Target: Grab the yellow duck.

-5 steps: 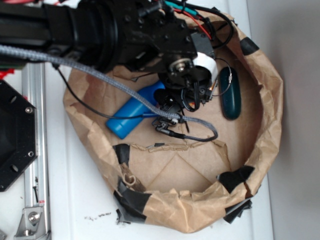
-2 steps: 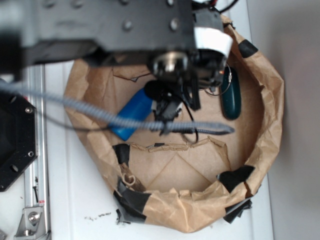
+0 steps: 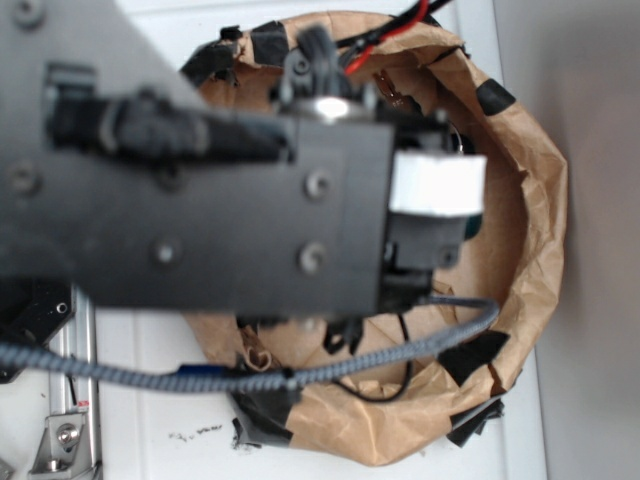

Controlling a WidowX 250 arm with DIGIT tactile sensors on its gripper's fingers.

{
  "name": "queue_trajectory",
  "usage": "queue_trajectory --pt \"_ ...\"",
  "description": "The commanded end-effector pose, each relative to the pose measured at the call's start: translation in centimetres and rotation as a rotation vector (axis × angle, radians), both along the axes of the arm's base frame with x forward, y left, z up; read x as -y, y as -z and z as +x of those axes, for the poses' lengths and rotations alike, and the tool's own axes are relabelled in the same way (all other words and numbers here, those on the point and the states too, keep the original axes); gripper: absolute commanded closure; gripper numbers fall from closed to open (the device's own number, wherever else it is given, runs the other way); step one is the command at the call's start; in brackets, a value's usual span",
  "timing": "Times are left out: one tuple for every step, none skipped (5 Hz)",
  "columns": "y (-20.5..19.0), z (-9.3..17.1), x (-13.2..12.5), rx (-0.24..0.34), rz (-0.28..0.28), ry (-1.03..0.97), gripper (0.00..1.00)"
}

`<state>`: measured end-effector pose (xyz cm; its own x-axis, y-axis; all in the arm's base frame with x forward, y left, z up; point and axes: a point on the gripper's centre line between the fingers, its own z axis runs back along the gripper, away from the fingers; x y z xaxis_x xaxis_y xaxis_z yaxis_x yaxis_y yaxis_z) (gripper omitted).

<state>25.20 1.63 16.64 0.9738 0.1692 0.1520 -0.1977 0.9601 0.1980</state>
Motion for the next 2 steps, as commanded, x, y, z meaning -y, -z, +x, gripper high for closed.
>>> queue_trajectory --pt "-0.63 1.31 1.71 0.081 -0.131 -0.041 1.00" --pt "-0.65 1.10 1.59 0.080 -0.160 -0.057 1.00"
